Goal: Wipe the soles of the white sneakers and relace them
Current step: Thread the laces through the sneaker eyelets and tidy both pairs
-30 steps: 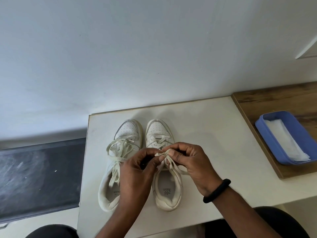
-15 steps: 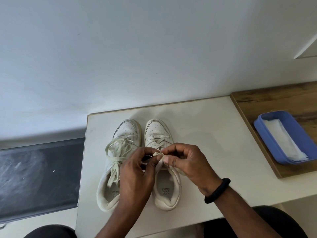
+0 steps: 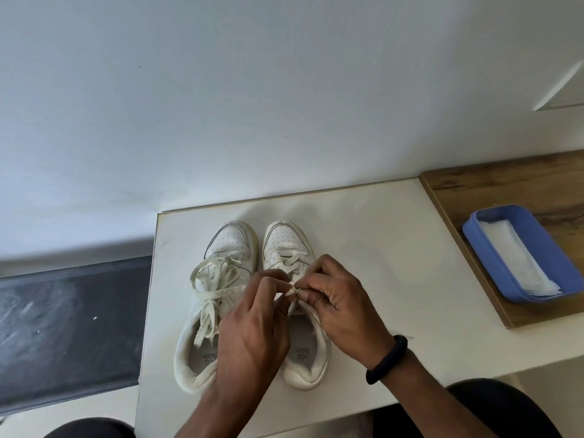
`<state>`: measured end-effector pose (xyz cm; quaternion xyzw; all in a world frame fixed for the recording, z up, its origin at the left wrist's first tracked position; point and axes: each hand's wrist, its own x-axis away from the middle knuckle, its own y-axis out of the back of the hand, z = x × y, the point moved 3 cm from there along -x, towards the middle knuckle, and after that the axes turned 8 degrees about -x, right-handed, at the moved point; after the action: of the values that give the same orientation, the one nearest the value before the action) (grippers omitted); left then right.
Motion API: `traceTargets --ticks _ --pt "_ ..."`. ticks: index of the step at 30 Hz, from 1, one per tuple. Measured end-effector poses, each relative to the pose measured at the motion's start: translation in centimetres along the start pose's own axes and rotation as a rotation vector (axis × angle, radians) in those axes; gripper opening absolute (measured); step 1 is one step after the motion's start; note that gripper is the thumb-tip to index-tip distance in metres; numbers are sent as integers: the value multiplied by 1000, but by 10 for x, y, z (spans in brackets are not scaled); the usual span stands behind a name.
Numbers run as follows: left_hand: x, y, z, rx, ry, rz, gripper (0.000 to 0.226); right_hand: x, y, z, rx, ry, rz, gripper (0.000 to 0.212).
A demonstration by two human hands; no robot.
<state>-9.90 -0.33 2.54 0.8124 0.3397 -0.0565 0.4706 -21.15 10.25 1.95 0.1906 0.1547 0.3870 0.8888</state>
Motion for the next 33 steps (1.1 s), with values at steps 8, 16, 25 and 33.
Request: traceTargets --ticks 8,16,25,33 --pt "0 5 -6 -75 -132 -25 27 -3 7 -5 -171 -134 97 14" --pt "-8 5 -5 79 136 122 21 -3 16 -8 -74 -136 -8 29" --pt "-10 6 -6 348 365 248 15 -3 16 -7 -96 -30 -2 11" --pt "-10 7 -3 431 440 286 10 -2 13 -7 -203 -106 56 14"
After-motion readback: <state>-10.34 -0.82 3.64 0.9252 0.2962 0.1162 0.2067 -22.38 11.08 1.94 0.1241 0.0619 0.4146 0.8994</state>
